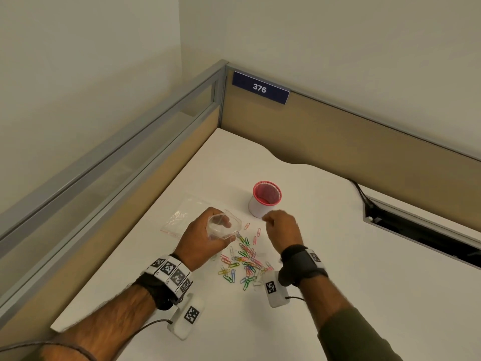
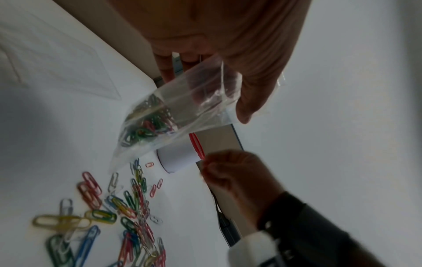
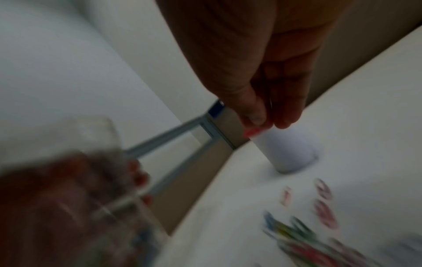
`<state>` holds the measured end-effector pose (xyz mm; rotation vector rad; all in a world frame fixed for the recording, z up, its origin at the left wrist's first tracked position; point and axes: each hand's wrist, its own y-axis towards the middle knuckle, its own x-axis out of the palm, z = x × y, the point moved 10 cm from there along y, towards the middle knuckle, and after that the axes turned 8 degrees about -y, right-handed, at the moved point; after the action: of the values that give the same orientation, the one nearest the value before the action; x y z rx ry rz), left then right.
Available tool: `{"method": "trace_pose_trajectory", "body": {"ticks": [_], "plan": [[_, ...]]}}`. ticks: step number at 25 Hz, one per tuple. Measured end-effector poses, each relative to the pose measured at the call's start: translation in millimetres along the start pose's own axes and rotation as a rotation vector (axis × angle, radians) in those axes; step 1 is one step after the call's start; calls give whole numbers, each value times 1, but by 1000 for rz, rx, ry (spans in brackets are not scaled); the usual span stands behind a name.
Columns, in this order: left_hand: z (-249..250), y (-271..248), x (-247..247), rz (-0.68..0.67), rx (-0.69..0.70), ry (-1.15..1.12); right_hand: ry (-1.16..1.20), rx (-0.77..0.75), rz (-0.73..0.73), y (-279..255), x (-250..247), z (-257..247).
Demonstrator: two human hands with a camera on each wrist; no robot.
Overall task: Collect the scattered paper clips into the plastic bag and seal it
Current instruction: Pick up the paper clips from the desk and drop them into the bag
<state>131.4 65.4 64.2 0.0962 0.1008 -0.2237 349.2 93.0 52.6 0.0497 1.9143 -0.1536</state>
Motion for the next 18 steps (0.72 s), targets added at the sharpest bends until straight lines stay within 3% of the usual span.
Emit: {"method": "trace_pose_trajectory", "body": {"ticks": [4,12,18], "plan": [[-5,4,-28,53,-9,0,-183,-72,-273,11,78,-4],[-10,13,-42,71,6,-34,-300,-220,-255,-33,106,-14],[-8,12,-44,58,22,-104,-184,-139,-229,22,86,-22]]}}
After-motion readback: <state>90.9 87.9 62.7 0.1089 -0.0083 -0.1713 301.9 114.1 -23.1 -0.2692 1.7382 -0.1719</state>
